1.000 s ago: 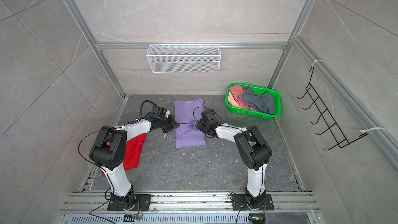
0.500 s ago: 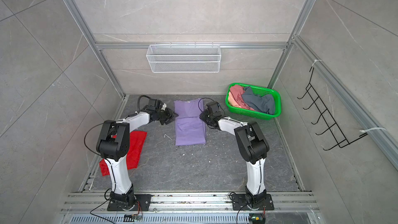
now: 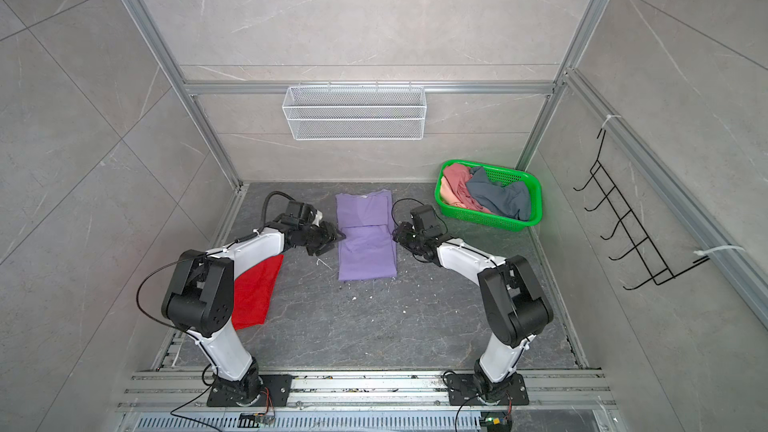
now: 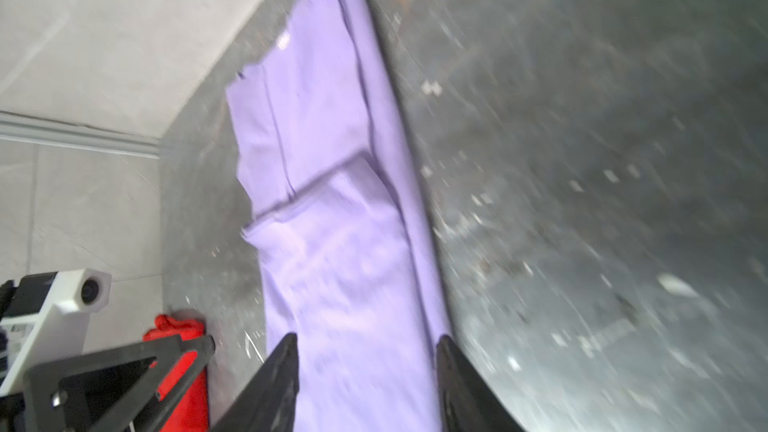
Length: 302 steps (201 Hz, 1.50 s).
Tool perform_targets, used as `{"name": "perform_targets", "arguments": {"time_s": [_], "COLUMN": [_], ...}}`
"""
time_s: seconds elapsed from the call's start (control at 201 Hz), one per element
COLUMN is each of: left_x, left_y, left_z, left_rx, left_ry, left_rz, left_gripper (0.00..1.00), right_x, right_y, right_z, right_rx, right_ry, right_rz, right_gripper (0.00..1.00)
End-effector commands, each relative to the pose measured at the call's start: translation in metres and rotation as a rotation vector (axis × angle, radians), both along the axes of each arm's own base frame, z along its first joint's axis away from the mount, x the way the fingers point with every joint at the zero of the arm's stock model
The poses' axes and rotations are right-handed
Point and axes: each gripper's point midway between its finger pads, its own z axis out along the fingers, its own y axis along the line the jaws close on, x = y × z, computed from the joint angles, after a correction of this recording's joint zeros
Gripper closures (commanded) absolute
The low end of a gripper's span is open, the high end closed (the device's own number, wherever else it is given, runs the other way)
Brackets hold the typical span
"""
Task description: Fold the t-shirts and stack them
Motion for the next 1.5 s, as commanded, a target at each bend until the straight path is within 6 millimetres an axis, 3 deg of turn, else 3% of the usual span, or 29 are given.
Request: {"name": "perform_targets", "arguments": {"time_s": [0.0, 0.169, 0.289, 0.558, 0.712, 0.812, 0.931, 1.006, 1.095, 1.12, 1.2, 1.3, 1.499], "left_x": [-0.035, -0.070, -0.081, -0.073, -0.067, -0.062, -0.059, -0.057, -0.058, -0.058, -0.065, -0.083, -0.154], "left_y": [0.003, 0.010, 0.009, -0.005, -0.001, -0.004, -0.010, -0.011, -0.011, -0.010, -0.006, -0.005, 0.002], "left_z": [-0.006, -0.022, -0.033, -0.049, -0.059, -0.065, -0.070, -0.071, -0.069, -0.068, -0.062, -0.052, -0.043], "left_rx": [0.056, 0.047, 0.024, -0.099, -0.086, -0.111, -0.148, -0.159, -0.161, -0.157, -0.143, -0.136, 0.032], "left_ry": [0.022, 0.070, 0.097, 0.141, 0.155, 0.162, 0.179, 0.176, 0.169, 0.164, 0.151, 0.139, 0.146], "left_rz": [-0.014, 0.060, 0.073, 0.146, 0.208, 0.230, 0.242, 0.247, 0.245, 0.245, 0.233, 0.204, 0.077], "left_gripper": [0.42, 0.42, 0.42, 0.43, 0.47, 0.54, 0.63, 0.77, 0.96, 1.00, 1.00, 1.00, 1.00], "right_x": [-0.034, -0.066, -0.078, -0.086, -0.083, -0.080, -0.079, -0.078, -0.076, -0.075, -0.079, -0.096, -0.161], "right_y": [-0.001, -0.008, 0.005, 0.023, 0.021, 0.027, 0.026, 0.023, 0.021, 0.022, 0.022, 0.023, 0.022], "right_z": [-0.004, -0.026, -0.042, -0.071, -0.082, -0.087, -0.095, -0.097, -0.094, -0.092, -0.084, -0.074, -0.049], "right_rx": [-0.009, 0.005, 0.051, 0.122, 0.105, 0.120, 0.122, 0.103, 0.072, 0.066, 0.041, -0.003, -0.130], "right_ry": [0.046, 0.118, 0.147, 0.212, 0.221, 0.240, 0.258, 0.246, 0.224, 0.215, 0.189, 0.177, 0.163], "right_rz": [0.066, 0.043, 0.059, -0.008, -0.058, -0.060, -0.088, -0.101, -0.080, -0.070, -0.023, 0.058, 0.202], "right_gripper": [0.43, 0.38, 0.36, 0.32, 0.34, 0.42, 0.67, 0.84, 0.97, 0.99, 1.00, 1.00, 1.00]}}
